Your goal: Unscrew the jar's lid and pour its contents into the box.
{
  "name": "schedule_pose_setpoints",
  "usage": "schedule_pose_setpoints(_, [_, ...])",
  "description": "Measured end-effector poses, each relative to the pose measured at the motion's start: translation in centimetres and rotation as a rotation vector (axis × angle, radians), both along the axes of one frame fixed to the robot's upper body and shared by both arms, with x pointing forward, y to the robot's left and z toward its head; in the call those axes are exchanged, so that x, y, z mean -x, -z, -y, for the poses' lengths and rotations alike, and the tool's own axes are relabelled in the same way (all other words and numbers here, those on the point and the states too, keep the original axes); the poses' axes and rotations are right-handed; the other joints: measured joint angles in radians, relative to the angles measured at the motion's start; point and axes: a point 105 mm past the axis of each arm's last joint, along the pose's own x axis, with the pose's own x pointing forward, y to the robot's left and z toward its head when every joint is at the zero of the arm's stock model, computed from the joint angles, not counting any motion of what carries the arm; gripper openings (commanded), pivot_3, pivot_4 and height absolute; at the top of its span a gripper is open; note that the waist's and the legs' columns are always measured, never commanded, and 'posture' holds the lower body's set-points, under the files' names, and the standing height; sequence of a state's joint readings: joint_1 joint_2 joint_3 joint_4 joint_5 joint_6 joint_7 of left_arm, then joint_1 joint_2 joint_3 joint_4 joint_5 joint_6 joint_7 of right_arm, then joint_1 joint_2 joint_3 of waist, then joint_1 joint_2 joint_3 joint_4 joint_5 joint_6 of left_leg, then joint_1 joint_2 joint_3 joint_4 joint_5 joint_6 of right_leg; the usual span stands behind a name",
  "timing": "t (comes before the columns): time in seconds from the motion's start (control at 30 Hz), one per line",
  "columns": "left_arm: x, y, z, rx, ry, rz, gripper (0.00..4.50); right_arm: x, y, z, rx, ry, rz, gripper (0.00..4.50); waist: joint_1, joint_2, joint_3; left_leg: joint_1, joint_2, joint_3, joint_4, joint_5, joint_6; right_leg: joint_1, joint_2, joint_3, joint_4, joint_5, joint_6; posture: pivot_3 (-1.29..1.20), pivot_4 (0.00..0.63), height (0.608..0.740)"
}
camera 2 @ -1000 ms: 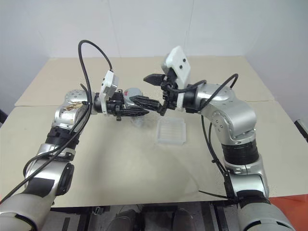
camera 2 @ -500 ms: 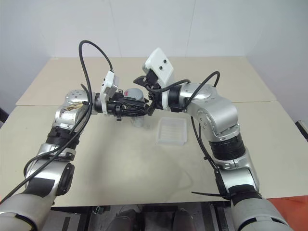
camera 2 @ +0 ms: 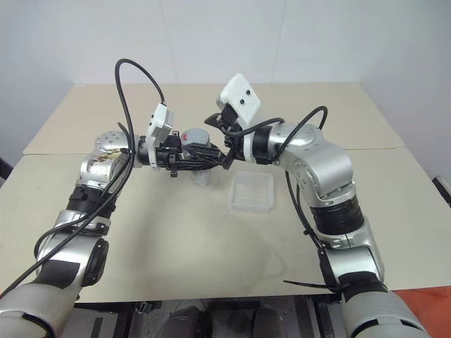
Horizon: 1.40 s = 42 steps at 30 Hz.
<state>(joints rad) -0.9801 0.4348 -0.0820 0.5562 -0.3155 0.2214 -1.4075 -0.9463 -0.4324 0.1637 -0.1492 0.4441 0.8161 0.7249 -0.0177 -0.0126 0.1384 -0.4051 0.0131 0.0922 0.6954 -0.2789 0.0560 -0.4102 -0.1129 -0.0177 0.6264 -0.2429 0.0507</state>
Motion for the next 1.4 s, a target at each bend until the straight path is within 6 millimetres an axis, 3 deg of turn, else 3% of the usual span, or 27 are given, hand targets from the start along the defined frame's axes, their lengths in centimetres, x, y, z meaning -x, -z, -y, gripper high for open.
schedule_pose_setpoints(0.3, [0.0,0.0,0.0,0.000,-0.001,0.000,2.05,0.0,0.5,0.7,0.018,0.001,-0.014,4.47,0.000,0.000,0.000,0.000,0.000,0.000,0.000,0.000,0.000,0.000,0.000,0.000,0.000,0.000,0.000,0.00,0.150,0.740])
schedule_pose_setpoints(0.53, [0.0,0.0,-0.1,-0.002,-0.001,0.001,2.05,0.2,-0.2,1.2,-0.008,-0.003,-0.002,4.47,0.001,0.000,0.000,0.000,0.000,0.000,0.000,0.000,0.000,0.000,0.000,0.000,0.000,0.000,0.000,0.00,0.150,0.740])
schedule_pose_setpoints(1.4, [0.0,0.0,-0.1,-0.005,0.005,0.006,2.05,1.3,0.1,0.1,-0.022,-0.088,-0.095,4.47,0.001,0.000,0.000,0.000,0.000,0.000,0.000,0.000,0.000,0.000,0.000,0.000,0.000,0.000,0.000,0.00,0.150,0.740])
